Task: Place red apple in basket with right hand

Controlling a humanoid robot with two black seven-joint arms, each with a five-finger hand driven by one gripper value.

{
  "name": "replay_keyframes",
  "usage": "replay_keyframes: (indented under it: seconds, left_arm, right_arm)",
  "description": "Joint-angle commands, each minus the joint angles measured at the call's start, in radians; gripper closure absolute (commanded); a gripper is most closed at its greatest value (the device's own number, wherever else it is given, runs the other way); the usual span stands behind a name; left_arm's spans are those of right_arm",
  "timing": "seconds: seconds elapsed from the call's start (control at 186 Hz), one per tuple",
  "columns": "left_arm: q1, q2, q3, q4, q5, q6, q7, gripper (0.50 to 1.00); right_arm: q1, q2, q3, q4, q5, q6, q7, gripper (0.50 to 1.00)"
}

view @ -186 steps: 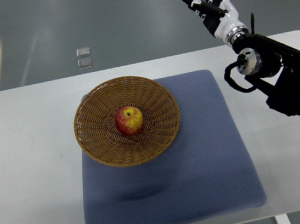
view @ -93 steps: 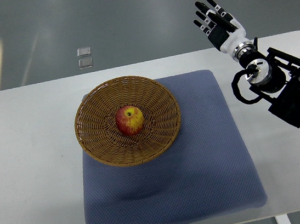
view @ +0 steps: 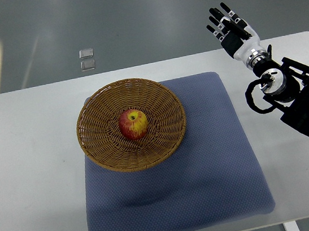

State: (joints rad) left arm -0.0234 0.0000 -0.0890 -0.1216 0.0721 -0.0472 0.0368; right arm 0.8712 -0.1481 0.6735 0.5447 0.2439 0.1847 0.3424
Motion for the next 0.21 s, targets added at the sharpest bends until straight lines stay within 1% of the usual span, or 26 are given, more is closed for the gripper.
replay_keyframes:
  seconds: [0.0,0.205]
  left_arm:
    - [0.000,0.000,0.000,-0.001,0.000,0.000,0.000,0.500]
    - [0.000,0.000,0.000,-0.001,0.000,0.001,0.000,0.500]
  right_arm:
    - [-0.001,0.007,-0.003,0.000,0.000,-0.001,0.001,0.585]
    - [-0.009,0.016,-0.019,0.000,-0.002,-0.002,0.001,0.585]
